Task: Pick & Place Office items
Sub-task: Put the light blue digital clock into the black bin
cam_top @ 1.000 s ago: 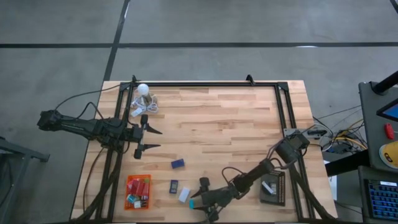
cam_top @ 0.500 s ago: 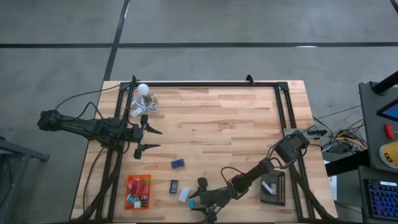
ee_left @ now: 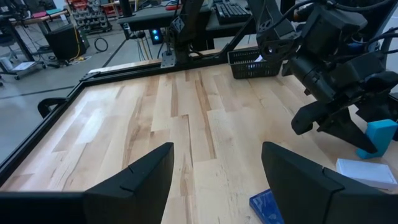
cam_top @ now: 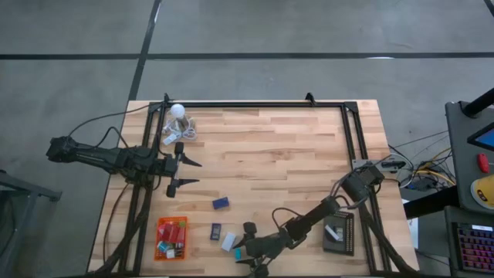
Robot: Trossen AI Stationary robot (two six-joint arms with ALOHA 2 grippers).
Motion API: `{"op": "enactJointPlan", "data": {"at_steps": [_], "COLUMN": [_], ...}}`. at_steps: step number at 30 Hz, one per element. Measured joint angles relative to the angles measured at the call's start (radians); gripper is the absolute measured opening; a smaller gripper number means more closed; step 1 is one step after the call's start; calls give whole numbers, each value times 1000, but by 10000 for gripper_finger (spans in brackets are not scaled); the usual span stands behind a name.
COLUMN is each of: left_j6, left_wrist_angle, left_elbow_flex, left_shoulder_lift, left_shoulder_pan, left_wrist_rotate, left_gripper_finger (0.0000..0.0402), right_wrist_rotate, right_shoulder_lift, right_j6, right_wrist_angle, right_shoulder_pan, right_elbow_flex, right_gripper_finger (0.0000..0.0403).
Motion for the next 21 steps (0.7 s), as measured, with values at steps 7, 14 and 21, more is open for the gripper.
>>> {"op": "enactJointPlan", "data": {"at_steps": [7,14,21], "left_j6": [0,0,0], "left_wrist_angle": [0,0,0], "left_elbow_flex": [0,0,0], "left_shoulder_lift": [0,0,1], "left_shoulder_pan": [0,0,0], "left_wrist_rotate": [0,0,0], "left_gripper_finger": [248,248,248], "right_wrist_rotate": [-3,-14,-14], "right_shoulder_lift": [0,0,-2], "right_j6": [8,11,7], "right_wrist_angle": [-19,-23,-33], "right_shoulder_pan": [0,0,0], "right_elbow_flex": [0,0,0], "right_gripper_finger": [217,155,146]}}
